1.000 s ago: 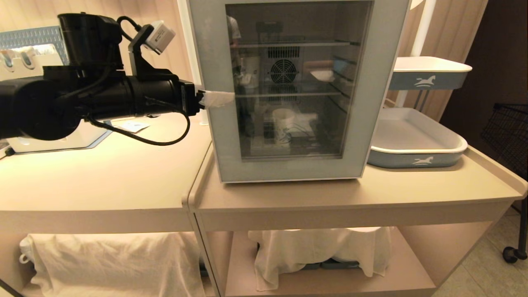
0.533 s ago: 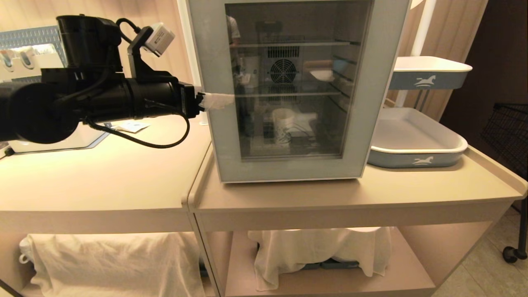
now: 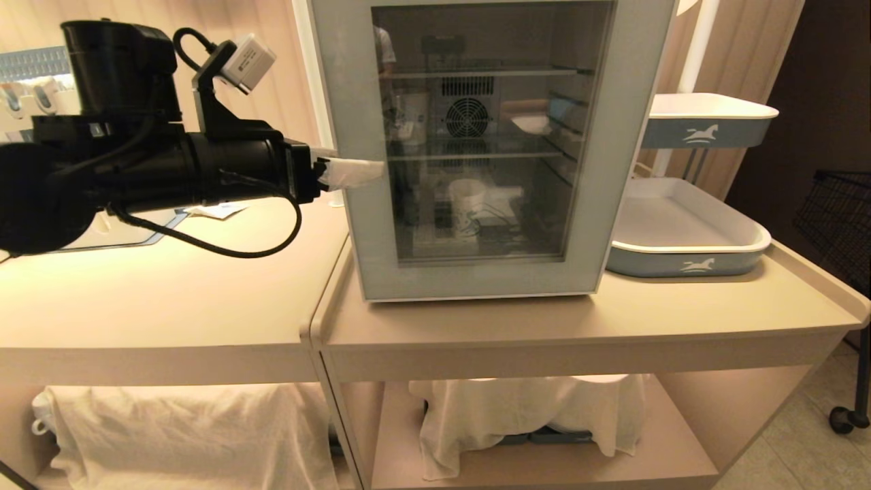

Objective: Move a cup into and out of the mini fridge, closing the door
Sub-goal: Open the freezer door

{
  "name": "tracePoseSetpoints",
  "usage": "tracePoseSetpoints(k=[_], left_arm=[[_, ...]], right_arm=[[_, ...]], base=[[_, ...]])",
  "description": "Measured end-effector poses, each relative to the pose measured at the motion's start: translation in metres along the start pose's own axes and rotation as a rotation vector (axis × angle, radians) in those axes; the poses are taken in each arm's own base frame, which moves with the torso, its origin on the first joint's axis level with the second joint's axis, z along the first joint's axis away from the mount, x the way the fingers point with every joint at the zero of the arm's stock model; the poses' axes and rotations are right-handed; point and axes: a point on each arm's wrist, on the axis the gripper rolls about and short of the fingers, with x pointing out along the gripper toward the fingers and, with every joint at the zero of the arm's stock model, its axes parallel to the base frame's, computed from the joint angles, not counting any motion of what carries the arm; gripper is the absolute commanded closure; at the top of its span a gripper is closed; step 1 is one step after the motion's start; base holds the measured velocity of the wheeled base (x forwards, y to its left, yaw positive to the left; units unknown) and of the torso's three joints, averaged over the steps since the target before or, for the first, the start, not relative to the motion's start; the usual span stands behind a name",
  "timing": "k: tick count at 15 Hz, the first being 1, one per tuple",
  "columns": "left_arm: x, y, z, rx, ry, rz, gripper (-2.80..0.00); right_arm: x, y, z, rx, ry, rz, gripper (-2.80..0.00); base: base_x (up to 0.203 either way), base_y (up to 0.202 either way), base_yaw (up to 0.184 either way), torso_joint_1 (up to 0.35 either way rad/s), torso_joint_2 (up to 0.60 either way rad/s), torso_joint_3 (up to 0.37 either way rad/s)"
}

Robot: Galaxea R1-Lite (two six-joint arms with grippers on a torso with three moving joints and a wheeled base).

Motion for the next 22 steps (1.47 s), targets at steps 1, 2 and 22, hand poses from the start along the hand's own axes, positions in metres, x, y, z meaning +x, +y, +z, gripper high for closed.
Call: tracePoseSetpoints(k=[1,2,22], left_arm=[[-0.003,-0.002,0.000,0.000,0.000,-0.002,-2.80],[-0.006,-0.003,0.000,-0.001,0.000,0.001,-2.80],[-0.016,0.017,-0.010,0.088,0.028,0.085,-2.80]], right_arm=[[0.000,0.000,0.000,0.000,0.000,-0.001,0.00],[0.000,0.000,0.000,0.000,0.000,0.000,0.00],[0.000,0.000,0.000,0.000,0.000,0.000,0.00]], base=[[0.000,0.000,0.000,0.000,0.00,0.000],[0.000,0.000,0.000,0.000,0.00,0.000],[0.000,0.000,0.000,0.000,0.00,0.000]])
